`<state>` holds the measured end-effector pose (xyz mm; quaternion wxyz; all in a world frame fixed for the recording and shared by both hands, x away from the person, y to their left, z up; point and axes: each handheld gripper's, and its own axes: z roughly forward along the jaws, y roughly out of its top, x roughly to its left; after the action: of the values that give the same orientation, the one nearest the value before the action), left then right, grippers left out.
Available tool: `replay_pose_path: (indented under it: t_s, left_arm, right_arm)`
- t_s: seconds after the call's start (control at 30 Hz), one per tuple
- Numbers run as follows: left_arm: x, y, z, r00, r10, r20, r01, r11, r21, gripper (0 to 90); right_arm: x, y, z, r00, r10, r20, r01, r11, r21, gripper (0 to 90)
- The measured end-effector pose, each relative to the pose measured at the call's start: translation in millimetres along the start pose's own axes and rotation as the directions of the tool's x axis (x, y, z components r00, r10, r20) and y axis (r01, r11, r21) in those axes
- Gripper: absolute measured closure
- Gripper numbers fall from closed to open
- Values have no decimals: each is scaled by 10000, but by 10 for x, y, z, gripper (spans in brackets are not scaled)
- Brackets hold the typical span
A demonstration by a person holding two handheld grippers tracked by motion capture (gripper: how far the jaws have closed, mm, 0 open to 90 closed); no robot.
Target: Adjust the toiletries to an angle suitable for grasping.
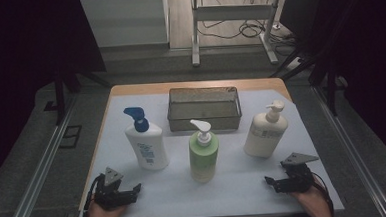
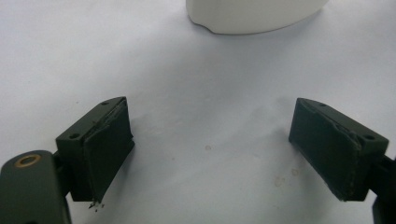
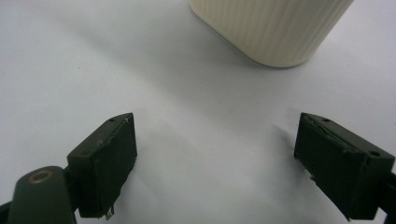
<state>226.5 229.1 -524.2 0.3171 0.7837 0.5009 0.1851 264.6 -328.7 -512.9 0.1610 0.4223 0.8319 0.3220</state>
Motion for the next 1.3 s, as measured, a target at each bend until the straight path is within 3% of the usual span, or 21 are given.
replay_pose_path:
  t_s: [0.67, 0.77, 0.8, 0.97, 1.3]
  left_arm:
    - [-1, -3, 1, 10000, -14, 1, 14, 10000, -29, 127]
    - [-1, -3, 0, 10000, -14, 0, 14, 10000, -31, 127]
    - [-1, -4, 1, 10000, -18, -1, 18, 10000, -34, 127]
    - [-2, -4, 1, 10000, -16, -3, 16, 10000, -35, 127]
    - [-2, -5, 1, 10000, -15, -5, 15, 10000, -42, 127]
  right_arm:
    - [-39, 100, -68, 9994, -239, -254, 235, 9996, -138, 0]
    - [-58, 124, -75, 9990, -146, -412, 142, 9999, -97, 0]
    - [-76, 141, -78, 9975, 17, -706, -12, 10000, 65, 0]
    - [-98, 163, -94, 9968, 193, -781, -195, 9998, -23, 0]
    - [-176, 224, -138, 9968, 637, -484, -634, 9980, 89, 66]
